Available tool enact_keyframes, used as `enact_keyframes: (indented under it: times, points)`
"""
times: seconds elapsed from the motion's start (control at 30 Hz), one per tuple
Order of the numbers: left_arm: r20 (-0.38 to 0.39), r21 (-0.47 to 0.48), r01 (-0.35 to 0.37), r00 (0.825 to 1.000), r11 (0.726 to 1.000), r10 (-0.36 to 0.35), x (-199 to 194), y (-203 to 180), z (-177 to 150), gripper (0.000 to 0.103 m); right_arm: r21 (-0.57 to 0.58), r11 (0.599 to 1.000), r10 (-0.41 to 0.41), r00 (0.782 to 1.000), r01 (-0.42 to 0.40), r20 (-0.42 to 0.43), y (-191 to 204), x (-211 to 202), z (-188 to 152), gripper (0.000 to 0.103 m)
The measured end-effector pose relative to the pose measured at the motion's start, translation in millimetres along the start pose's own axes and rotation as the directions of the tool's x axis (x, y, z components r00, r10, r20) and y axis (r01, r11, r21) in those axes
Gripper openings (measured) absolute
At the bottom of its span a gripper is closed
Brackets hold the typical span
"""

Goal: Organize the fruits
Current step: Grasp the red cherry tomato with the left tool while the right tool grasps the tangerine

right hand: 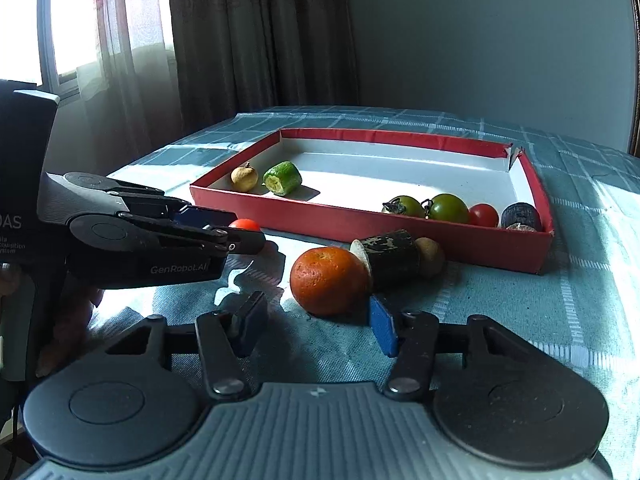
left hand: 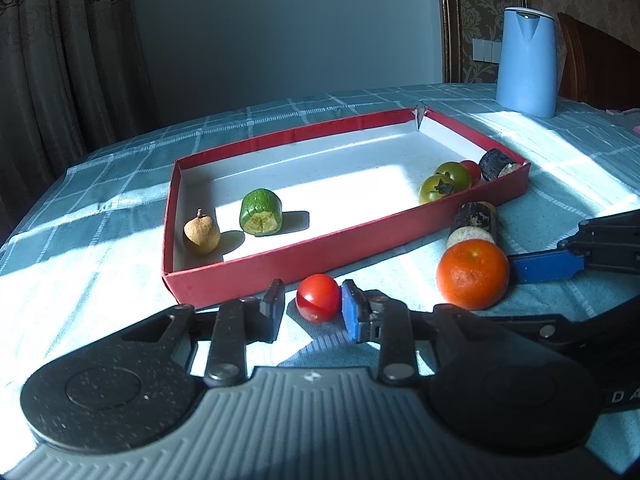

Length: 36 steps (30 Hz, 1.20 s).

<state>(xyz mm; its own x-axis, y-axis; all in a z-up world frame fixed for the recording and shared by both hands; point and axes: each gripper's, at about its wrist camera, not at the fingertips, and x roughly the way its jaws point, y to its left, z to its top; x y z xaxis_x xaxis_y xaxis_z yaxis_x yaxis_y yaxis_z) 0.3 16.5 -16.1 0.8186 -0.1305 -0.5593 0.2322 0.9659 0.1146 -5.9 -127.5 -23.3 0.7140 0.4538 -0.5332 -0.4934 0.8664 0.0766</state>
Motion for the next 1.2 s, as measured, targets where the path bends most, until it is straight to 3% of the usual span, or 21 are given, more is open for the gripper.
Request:
enact_keyframes:
  times: [0.17, 0.37, 0.73, 0.87, 1.2]
  points:
    - [-0.008, 0.007, 0.005, 1.000, 1.000, -0.004, 1, -1, 0, 0.031, 0.061, 0.998, 0.009, 1.000, -0.008, -0.013, -7, 10, 8, 0.052]
    - [-0.008, 0.010, -0.002, 1.000, 1.000, 0.002, 2, -1, 0, 0.032, 0.073, 0.997, -0.003, 1.000, 0.004, -0.008, -7, 10, 8, 0.042]
    - [-0.007, 0.014, -0.006, 1.000, 1.000, 0.006, 1, -1, 0, 0.033, 0.110, 0.994, 0.017, 1.000, -0.018, 0.010, -12, 5, 5, 0.041]
    - [-0.003, 0.021, -0.003, 1.000, 1.000, 0.003, 0, -3, -1, 0.023, 0.122, 0.992, 0.018, 1.000, -0.021, 0.020, -13, 1, 3, 0.041]
    - [0.003, 0.024, -0.024, 1.000, 0.999, 0.024, -1, -3, -1, 0.023, 0.147, 0.988, 0.035, 0.998, -0.042, 0.046, -15, -7, -1, 0.041]
